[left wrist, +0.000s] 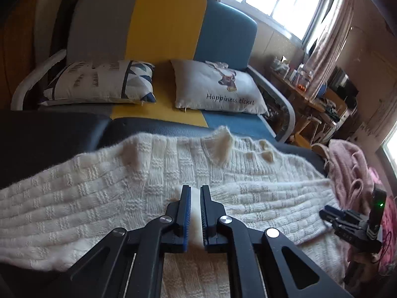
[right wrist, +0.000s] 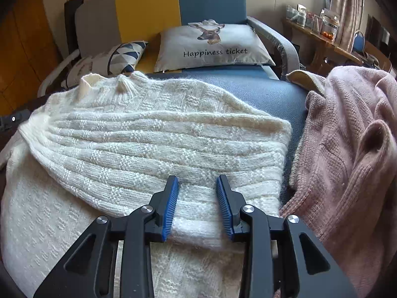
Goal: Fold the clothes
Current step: 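Open both grippers and release the folded sleeve on the sweater body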
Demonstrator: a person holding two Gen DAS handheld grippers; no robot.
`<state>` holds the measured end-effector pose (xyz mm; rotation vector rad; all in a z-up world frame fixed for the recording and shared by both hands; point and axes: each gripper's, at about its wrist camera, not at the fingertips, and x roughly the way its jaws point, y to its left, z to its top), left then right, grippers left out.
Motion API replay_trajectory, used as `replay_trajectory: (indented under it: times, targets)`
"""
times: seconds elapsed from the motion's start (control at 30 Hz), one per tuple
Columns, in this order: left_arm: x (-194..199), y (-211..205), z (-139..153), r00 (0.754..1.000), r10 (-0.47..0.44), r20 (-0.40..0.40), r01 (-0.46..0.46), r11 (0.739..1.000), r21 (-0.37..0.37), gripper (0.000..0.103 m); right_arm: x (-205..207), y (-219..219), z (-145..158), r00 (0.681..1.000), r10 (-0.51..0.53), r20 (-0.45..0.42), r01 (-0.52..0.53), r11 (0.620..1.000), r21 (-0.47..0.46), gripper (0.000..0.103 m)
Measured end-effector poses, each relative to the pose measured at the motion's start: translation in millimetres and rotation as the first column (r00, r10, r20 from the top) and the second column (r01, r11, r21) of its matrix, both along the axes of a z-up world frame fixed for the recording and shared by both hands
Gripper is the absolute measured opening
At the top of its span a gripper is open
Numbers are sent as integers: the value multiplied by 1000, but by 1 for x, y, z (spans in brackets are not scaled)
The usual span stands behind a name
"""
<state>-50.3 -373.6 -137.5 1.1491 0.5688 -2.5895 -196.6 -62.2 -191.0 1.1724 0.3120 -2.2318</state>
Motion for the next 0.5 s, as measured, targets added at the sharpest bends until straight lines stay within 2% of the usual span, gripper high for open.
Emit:
replay_trajectory:
  times: [0.03, 0.07, 0.1, 0.17, 0.23, 0.33, 0.4, 0.5]
  targets:
    - [-2, -1, -10, 999, 6, 43, -6, 1000, -12, 6, 1, 1, 0, 1000, 0, -7, 0, 1000, -7, 36]
    - [-2, -5, -24, 995, 9, 97, -10, 1000, 6, 6, 2, 1, 0, 1000, -2, -13, 2, 1000, -12, 36]
    - [3, -8, -33, 994, 11, 105, -16, 999, 43, 6, 4, 1, 0, 1000, -1, -21, 1, 1000, -11, 36]
    - [19, -14, -35, 998, 16, 57, -22, 994, 105, 10, 5, 0, -1, 1000, 1, -28, -2, 1000, -9, 36]
    - [25, -19, -34, 999, 25, 42, -31, 986, 163, 23, 1, -1, 0, 1000, 1, -14, -1, 1000, -12, 36]
    - [22, -25, -33, 999, 10, 45, -18, 986, 169, 25, -2, -4, 4, 999, -8, 43, 9, 1000, -21, 43]
    - [15, -28, -32, 999, -29, 35, 22, 981, 190, 26, 2, -9, 2, 1000, 9, 28, -9, 1000, 0, 53]
    - [3, -29, -33, 997, -67, 44, 57, 976, 213, 29, 10, -16, -1, 999, 36, 1, -36, 999, 34, 55]
